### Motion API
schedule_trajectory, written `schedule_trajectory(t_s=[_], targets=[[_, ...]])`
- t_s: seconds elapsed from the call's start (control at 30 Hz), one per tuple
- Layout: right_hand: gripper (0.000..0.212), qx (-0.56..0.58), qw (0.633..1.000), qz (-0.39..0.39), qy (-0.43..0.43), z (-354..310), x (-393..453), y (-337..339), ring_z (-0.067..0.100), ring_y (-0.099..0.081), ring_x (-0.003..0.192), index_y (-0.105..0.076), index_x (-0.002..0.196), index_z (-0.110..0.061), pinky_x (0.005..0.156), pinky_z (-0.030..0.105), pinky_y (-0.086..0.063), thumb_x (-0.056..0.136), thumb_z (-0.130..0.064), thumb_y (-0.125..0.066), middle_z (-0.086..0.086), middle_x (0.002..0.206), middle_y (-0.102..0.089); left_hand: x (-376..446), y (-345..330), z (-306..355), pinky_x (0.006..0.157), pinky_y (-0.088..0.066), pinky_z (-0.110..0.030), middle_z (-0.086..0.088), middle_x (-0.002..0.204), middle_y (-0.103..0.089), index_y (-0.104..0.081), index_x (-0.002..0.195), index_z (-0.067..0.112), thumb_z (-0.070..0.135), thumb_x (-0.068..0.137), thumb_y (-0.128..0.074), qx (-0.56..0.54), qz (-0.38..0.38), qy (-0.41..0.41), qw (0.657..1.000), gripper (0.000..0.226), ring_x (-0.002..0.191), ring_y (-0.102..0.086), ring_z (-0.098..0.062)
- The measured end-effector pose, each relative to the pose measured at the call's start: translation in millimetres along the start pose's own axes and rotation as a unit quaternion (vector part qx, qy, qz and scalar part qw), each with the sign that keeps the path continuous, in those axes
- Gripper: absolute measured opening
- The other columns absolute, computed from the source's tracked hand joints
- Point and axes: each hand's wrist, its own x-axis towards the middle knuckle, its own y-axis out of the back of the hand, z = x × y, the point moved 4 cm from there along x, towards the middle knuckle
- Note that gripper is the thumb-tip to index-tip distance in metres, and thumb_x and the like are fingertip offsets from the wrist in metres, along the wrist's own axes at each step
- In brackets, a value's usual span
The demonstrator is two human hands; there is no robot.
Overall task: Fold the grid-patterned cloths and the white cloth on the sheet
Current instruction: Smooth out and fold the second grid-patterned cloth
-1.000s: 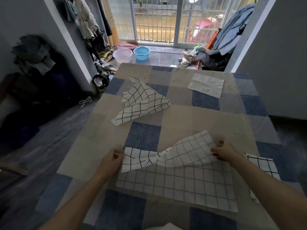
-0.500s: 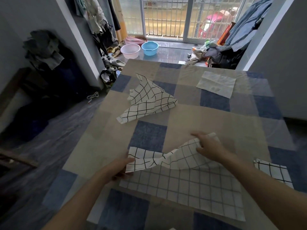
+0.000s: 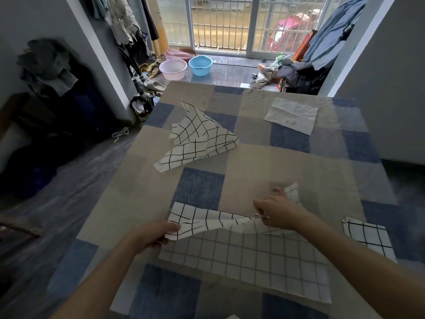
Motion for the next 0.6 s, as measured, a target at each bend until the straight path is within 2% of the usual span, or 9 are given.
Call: schedule_trajectory(t_s=[0.07, 0.13, 0.23, 0.37, 0.5, 0.6], targets=[[0.017, -0.010, 0.999, 0.021, -0.023, 16.6, -14.9, -3.3, 0.023, -0.062, 0.092, -0.047, 0.096, -0.027, 0.090, 0.036, -0.032, 0.080, -0.023, -0.053, -0.003, 0.097, -0.065, 0.8, -1.5, 1.2, 0.051, -0.032, -0.022, 0.005, 0.067, -0.059, -0.065, 0.085, 0.017, 0.041, 0.085, -0.066, -0.001, -0.040, -0.007, 0.999, 0.024, 0.053, -0.046, -0.008], [0.019, 0.015, 0.998, 0.041, -0.045, 34.5, -27.7, -6.2, 0.022, -0.064, 0.093, -0.047, 0.100, -0.026, 0.082, 0.032, -0.035, 0.083, -0.024, -0.054, -0.003, 0.102, -0.067, 1.5, -1.8, 3.0, 0.050, -0.030, -0.022, 0.006, 0.063, -0.058, -0.064, 0.082, 0.018, 0.040, 0.088, -0.063, 0.001, -0.049, -0.007, 0.999, 0.023, 0.051, -0.045, -0.007], [0.022, 0.053, 0.995, 0.038, -0.075, 55.0, -47.0, -2.6, 0.022, -0.063, 0.097, -0.053, 0.105, -0.025, 0.076, 0.031, -0.040, 0.084, -0.025, -0.059, -0.004, 0.108, -0.066, 4.6, -0.6, 7.9, 0.049, -0.033, -0.022, 0.004, 0.065, -0.061, -0.062, 0.084, 0.017, 0.038, 0.091, -0.061, 0.019, -0.025, -0.010, 0.999, 0.022, 0.052, -0.048, -0.008], [0.014, 0.040, 0.991, 0.038, -0.123, 81.3, -70.7, 3.0, 0.018, -0.063, 0.093, -0.062, 0.097, -0.026, 0.073, 0.028, -0.044, 0.084, -0.027, -0.062, -0.006, 0.104, -0.066, 3.9, -2.0, 24.4, 0.045, -0.032, -0.018, 0.003, 0.069, -0.068, -0.057, 0.086, 0.018, 0.035, 0.099, -0.050, 0.076, -0.004, -0.022, 0.997, 0.023, 0.048, -0.047, -0.008], [0.014, 0.041, 0.975, 0.120, -0.181, 102.4, -92.9, 15.0, 0.023, -0.063, 0.080, -0.063, 0.091, -0.025, 0.068, 0.031, -0.050, 0.079, -0.027, -0.070, -0.004, 0.095, -0.067, 6.5, 0.3, 43.9, 0.040, -0.027, -0.016, -0.004, 0.075, -0.071, -0.057, 0.085, 0.014, 0.032, 0.101, -0.045, 0.124, 0.045, -0.051, 0.990, 0.027, 0.043, -0.041, -0.009], [0.010, 0.106, 0.957, 0.172, -0.209, 109.0, -105.2, 20.9, 0.019, -0.060, 0.070, -0.064, 0.085, -0.024, 0.061, 0.031, -0.048, 0.079, -0.023, -0.072, -0.006, 0.085, -0.063, 10.4, 1.6, 56.1, 0.041, -0.026, -0.016, -0.001, 0.071, -0.073, -0.064, 0.093, 0.010, 0.030, 0.098, -0.047, 0.102, 0.075, -0.066, 0.990, 0.027, 0.042, -0.041, -0.009]])
